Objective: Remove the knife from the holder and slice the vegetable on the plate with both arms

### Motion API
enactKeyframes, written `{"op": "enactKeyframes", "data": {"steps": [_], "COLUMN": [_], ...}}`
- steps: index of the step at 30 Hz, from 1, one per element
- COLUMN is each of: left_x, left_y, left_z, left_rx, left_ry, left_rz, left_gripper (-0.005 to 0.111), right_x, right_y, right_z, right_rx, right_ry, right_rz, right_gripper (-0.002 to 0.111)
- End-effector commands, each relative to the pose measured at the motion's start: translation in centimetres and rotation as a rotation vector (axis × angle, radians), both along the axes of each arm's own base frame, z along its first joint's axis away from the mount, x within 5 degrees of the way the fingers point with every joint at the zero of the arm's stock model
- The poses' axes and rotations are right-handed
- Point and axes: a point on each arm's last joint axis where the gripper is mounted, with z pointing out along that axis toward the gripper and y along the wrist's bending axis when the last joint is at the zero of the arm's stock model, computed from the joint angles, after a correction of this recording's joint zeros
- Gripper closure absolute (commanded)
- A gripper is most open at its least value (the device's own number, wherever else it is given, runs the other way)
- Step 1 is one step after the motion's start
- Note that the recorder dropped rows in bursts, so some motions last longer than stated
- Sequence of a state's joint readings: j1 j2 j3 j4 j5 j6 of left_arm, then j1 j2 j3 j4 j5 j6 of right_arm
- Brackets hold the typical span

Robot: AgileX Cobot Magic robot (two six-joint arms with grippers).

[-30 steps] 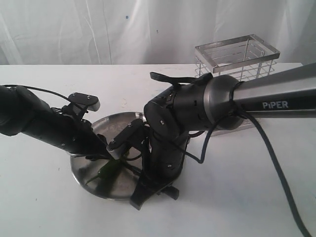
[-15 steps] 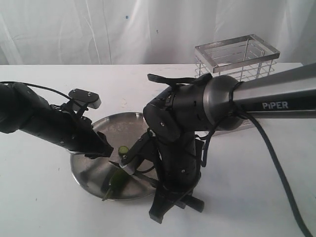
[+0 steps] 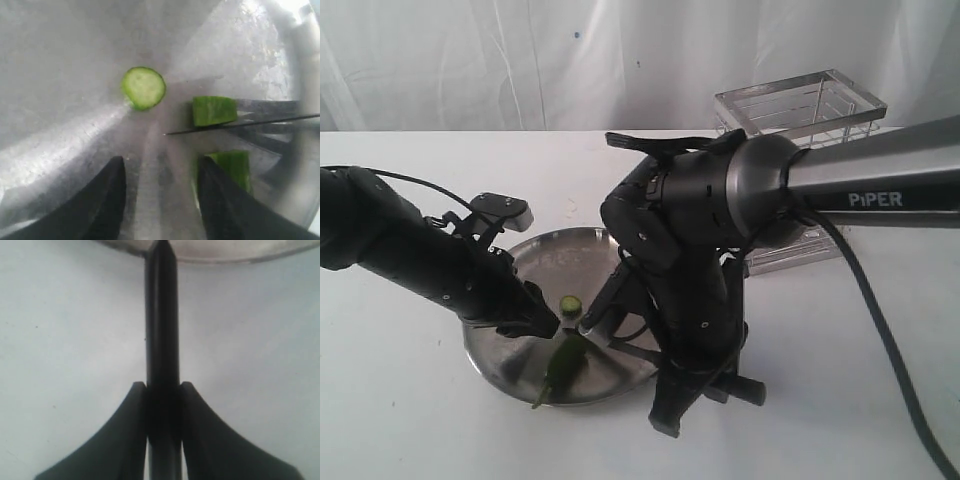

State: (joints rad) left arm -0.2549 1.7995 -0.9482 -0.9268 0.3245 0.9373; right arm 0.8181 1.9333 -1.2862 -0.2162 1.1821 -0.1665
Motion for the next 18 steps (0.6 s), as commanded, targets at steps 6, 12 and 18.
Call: {"op": "enactKeyframes", "data": {"steps": [6, 12, 18], "left_x": [-0.4, -0.8, -1.5], "left_y": [-0.2, -0.1, 0.2], "left_z": [2.4, 3.8, 5.6], "left_rx": [-0.038, -0.05, -0.057], "left_ry": [-0.051, -0.075, -0.1], "left_rz": [-0.003, -0.008, -0.012], "left_gripper": [0.057, 0.057, 0.057], "right_x": [0.2, 1.0, 1.1], "right_y": [-0.4, -0.4, -0.1], "right_z": [0.6, 0.6, 1.3], "right_rx": [-0.049, -0.044, 0.022], "right_ry": [-0.025, -0.126, -0.16], "right_rz": [0.005, -0.03, -0.062], "right_gripper": [0.108, 0.108, 0.108]}}
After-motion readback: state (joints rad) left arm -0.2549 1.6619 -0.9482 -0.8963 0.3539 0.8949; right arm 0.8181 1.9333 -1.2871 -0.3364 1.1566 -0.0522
